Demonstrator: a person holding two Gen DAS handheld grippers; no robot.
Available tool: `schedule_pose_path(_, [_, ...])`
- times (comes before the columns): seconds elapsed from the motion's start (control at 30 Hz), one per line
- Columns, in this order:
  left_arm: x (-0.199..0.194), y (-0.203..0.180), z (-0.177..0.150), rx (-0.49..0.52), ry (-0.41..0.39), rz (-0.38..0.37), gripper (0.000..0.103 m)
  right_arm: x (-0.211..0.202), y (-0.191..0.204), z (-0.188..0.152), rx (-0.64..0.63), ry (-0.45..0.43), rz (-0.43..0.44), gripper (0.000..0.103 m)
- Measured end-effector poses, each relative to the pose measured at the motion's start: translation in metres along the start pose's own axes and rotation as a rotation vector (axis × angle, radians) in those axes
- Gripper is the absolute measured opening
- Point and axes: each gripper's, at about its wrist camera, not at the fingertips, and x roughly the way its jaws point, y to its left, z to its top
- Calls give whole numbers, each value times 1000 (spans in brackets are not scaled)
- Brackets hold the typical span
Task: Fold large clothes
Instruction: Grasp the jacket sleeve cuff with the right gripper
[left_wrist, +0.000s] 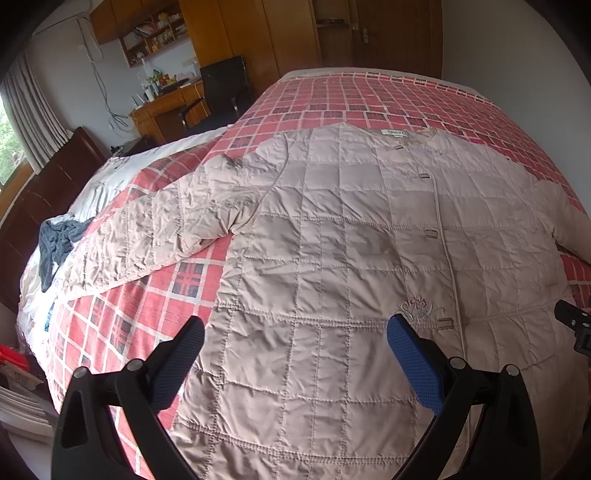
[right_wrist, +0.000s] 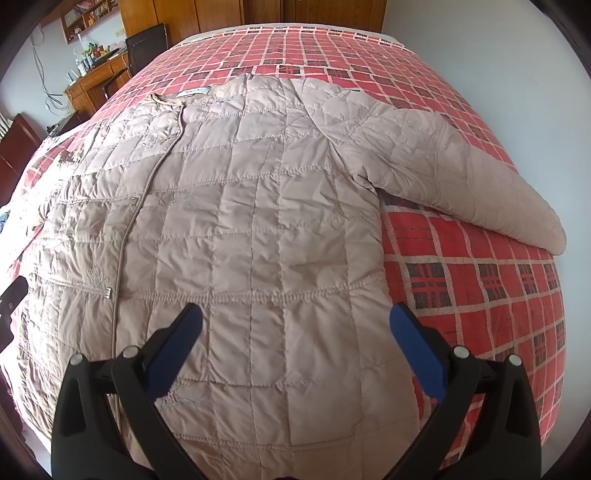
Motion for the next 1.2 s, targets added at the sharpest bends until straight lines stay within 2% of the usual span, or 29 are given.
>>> schedule_pose_path(0.33, [-3,-3,3,5,-11,-3,99,-1,-2,3,4,-3,1,100])
schedule_pose_path(0.5, [3,-15,11,4,-35,-95,99,4,-28,10,47,-6,5,100])
schedule_pose_path(0.57, [7,-21,20,-9,-40,-150,99,6,-57,16,124,7,21,100])
schedule_pose_path(0.7, [11,-41,42,-24,-64,-201,99,26,-149,32,374,80,81,100])
schedule_pose_path(0.87, [11,-71,61,23,-97,-225,99,53,-253,42,588,113,14,100])
schedule_pose_path(0.97, [11,-83,65,53,-104,-227,99,66,-297,44,688,121,8,100])
schedule_pose_path(1.07, [13,-89,67,65,-98,-229,99,80,-323,44,745,142,-5,99])
schedule_pose_path(1.13, [14,-91,66,67,-90,-231,99,86,-334,45,791,140,26,98])
schedule_pose_path(1.2, [16,-92,67,69,-86,-228,99,87,-341,49,809,122,12,94])
